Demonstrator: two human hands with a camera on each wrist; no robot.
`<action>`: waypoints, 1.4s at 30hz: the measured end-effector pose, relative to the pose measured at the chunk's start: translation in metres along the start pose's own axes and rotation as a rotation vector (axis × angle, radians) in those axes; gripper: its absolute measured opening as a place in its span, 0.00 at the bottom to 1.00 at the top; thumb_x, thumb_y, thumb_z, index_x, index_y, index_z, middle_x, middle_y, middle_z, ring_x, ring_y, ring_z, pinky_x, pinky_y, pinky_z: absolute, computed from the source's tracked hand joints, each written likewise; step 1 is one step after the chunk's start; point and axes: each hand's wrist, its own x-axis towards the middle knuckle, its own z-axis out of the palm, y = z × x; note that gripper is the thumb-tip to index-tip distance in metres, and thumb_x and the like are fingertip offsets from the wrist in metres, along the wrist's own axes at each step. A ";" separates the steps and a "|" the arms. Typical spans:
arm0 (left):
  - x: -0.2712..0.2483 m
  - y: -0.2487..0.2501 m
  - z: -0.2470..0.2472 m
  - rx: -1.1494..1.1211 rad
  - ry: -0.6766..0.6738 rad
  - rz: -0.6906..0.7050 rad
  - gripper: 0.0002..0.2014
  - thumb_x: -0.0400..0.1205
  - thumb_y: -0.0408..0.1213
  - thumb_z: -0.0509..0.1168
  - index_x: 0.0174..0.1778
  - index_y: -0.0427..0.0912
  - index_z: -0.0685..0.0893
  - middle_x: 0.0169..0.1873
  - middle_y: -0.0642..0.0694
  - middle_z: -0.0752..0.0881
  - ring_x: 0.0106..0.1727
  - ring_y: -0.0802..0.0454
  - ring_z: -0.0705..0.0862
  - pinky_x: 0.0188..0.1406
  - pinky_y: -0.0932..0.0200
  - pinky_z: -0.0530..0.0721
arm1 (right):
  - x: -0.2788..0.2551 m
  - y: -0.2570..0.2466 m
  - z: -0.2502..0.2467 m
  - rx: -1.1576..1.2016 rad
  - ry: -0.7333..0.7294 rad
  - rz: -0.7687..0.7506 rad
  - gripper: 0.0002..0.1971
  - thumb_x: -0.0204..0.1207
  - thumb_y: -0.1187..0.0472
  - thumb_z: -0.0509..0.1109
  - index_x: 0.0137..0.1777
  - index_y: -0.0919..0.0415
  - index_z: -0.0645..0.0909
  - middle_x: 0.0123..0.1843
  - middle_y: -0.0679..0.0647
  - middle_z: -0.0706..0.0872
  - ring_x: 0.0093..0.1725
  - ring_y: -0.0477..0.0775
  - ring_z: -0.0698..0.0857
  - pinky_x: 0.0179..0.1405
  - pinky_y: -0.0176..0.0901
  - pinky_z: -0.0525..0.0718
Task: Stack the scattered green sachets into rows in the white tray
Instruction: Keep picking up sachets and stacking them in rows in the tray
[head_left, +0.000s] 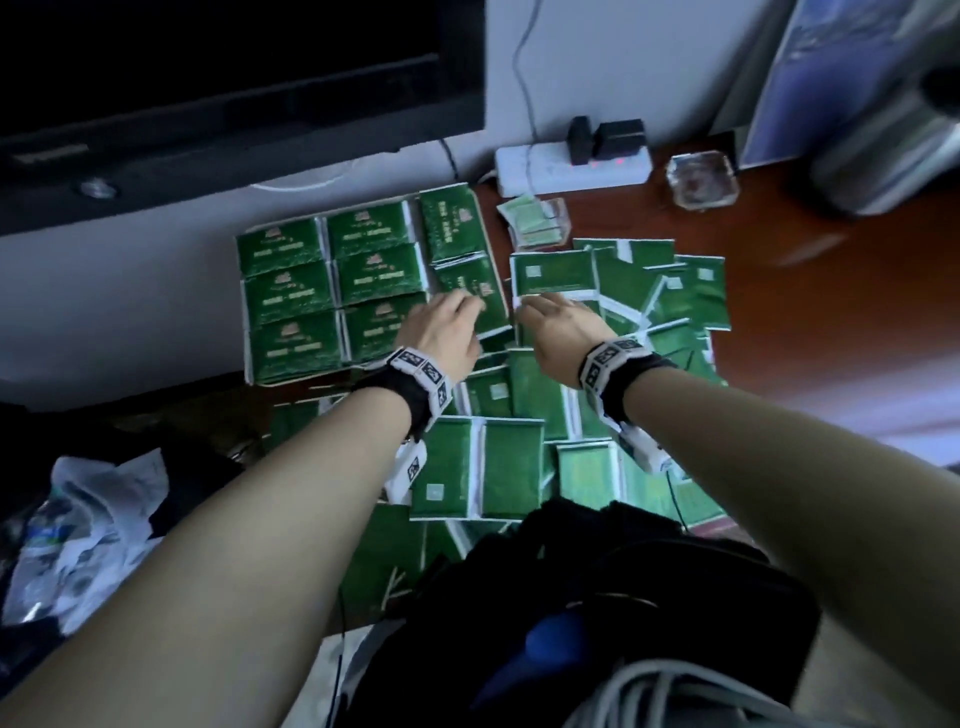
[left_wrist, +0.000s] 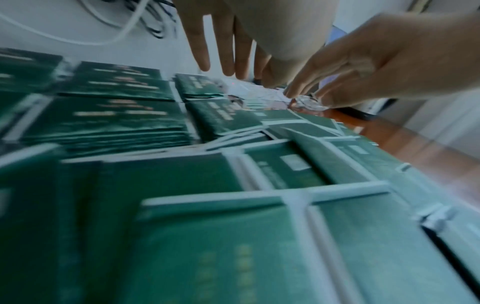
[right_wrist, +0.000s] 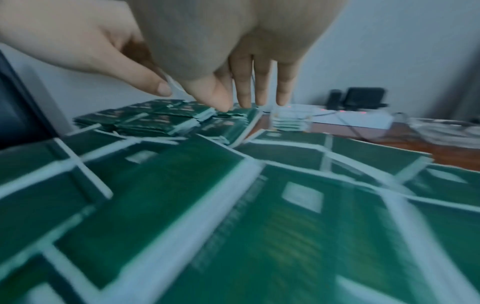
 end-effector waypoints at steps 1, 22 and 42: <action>0.005 0.019 0.004 -0.002 -0.013 0.028 0.18 0.81 0.36 0.65 0.68 0.43 0.79 0.66 0.46 0.81 0.65 0.45 0.80 0.62 0.46 0.81 | -0.014 0.019 0.001 -0.006 -0.014 0.042 0.23 0.74 0.68 0.64 0.71 0.63 0.76 0.73 0.58 0.77 0.74 0.62 0.71 0.69 0.54 0.75; -0.006 0.249 0.091 0.086 -0.168 -0.527 0.42 0.82 0.55 0.63 0.86 0.41 0.51 0.86 0.37 0.48 0.86 0.40 0.50 0.84 0.40 0.55 | -0.124 0.236 0.027 -0.143 -0.197 -0.116 0.36 0.73 0.74 0.68 0.82 0.62 0.64 0.85 0.61 0.60 0.82 0.65 0.62 0.80 0.58 0.65; -0.004 0.257 0.126 -0.105 -0.010 -0.800 0.35 0.82 0.40 0.64 0.84 0.39 0.57 0.86 0.40 0.54 0.87 0.43 0.51 0.84 0.40 0.51 | -0.088 0.223 0.043 -0.553 -0.265 -0.567 0.37 0.87 0.63 0.53 0.87 0.59 0.33 0.88 0.58 0.36 0.87 0.62 0.44 0.85 0.65 0.51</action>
